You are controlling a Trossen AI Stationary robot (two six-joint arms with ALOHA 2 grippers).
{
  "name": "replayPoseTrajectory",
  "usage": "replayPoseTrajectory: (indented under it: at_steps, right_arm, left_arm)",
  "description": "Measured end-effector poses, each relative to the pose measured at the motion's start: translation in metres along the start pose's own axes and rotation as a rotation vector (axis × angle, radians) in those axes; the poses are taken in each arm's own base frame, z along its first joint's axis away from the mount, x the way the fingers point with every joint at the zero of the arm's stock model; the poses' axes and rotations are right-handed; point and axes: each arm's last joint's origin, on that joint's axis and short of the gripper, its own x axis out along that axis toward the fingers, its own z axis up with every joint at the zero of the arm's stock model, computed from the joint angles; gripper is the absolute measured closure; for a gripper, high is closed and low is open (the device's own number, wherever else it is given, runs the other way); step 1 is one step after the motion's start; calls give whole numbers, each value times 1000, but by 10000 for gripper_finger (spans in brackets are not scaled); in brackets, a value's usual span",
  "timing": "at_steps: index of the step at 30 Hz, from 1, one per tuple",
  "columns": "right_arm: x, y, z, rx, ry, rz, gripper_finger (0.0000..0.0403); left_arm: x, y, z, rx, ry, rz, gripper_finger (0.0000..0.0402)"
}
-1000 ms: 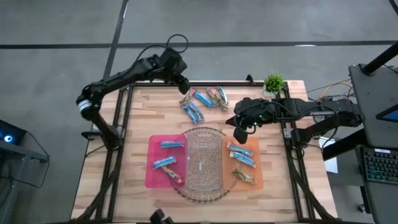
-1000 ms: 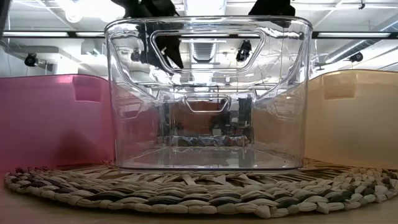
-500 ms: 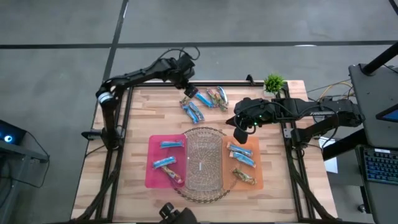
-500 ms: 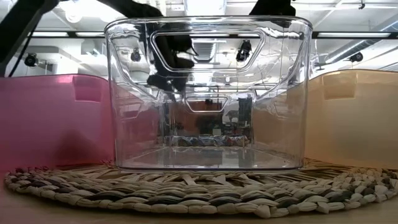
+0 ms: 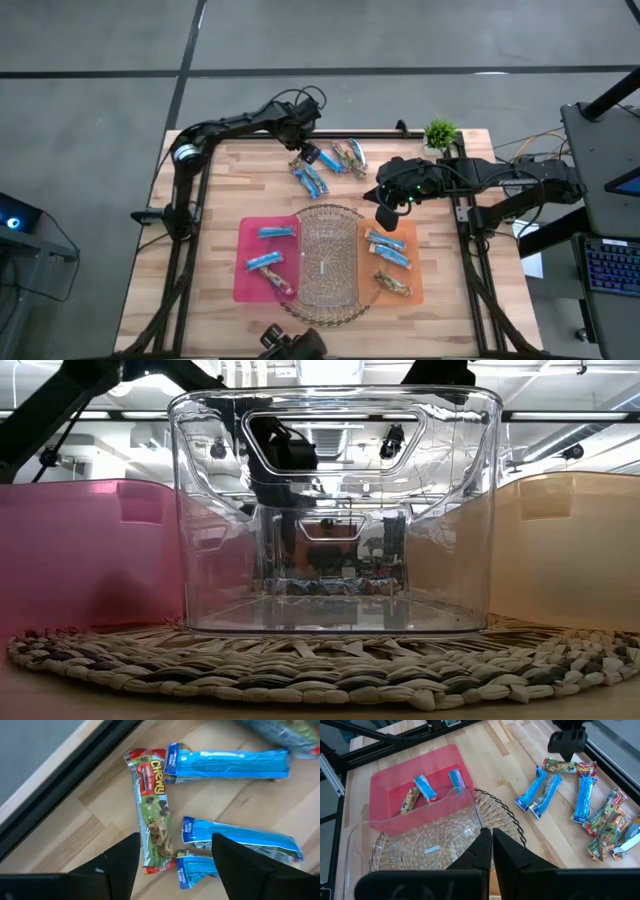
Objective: Pick and place Granola Bars by type
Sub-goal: Put the red granola bar into the pink bin
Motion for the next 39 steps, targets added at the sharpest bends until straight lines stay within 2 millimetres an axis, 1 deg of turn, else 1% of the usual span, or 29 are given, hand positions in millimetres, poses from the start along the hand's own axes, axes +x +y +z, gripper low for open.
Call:
replayPoseTrajectory:
  at_steps: [8,15,26,39]
  right_arm:
    - [0,0,0,2,2,-1,394]
    - [0,-1,-2,12,15,-7,394]
    - [0,-1,-2,35,15,-8,394]
    - [0,-1,-2,35,15,-8,394]
  left_arm:
    - [19,0,-1,5,41,39,175]
    - [32,-1,-2,2,68,47,175]
    - [40,2,-7,21,98,53,177]
    - [54,6,-20,19,145,63,178]
